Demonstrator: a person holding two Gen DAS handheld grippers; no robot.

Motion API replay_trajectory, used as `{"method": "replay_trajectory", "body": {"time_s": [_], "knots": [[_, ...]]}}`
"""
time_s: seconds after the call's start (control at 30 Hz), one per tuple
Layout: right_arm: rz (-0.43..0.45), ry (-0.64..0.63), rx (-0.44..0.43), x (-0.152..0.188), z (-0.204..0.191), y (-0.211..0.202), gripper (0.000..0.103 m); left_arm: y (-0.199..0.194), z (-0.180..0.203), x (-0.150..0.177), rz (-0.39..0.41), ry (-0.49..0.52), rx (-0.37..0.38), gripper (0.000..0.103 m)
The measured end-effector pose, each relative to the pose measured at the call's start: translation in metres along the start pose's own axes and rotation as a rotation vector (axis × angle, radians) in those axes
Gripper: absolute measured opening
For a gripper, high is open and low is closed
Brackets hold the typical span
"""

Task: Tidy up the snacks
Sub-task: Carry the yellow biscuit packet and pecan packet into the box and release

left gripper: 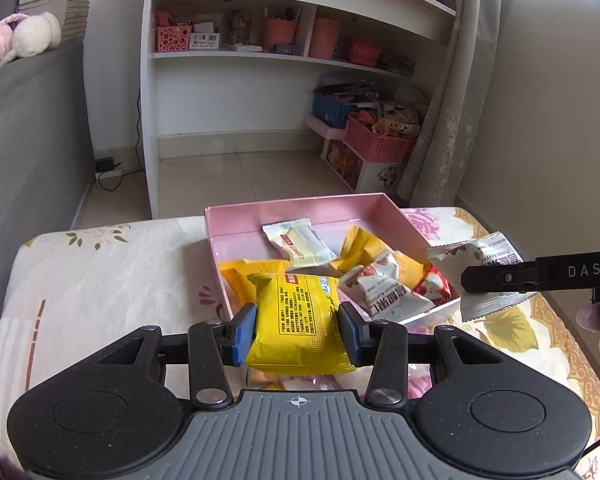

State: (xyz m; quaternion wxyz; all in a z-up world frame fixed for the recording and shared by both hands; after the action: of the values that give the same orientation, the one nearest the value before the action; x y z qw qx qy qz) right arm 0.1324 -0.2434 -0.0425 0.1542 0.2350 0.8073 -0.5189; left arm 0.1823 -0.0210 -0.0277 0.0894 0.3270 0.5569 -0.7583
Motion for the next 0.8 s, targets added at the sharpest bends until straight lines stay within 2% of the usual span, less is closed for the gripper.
{"method": "replay_trajectory", "body": {"time_s": [0.33,0.57,0.8], "knots": [[0.014,0.030,0.009,-0.051,0.018,0.044,0.037,0.052,-0.015,-0.038,0.002,-0.019,-0.058,0.042],[0.010,0.030,0.031,-0.064,0.030,0.068,0.034,0.084,-0.023,-0.055,0.000,-0.036,-0.091,0.042],[0.028,0.052,0.033,-0.072,0.035,0.071,0.036,0.095,-0.027,-0.065,0.034,-0.039,-0.130,0.044]]}}
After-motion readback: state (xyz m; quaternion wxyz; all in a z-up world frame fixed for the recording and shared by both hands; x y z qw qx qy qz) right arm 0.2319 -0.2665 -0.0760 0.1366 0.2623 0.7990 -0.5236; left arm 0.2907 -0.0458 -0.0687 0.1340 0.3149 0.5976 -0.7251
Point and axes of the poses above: each gripper's, at about its wrist camera, not at the fingertips, and y roughly the way its jaws point, z to its right, x to its underside, the point moved 6 cm from there along y, roughly the way its jaws point, and after that the axes turned 11 degrees about -z, right-handed, at the moved point
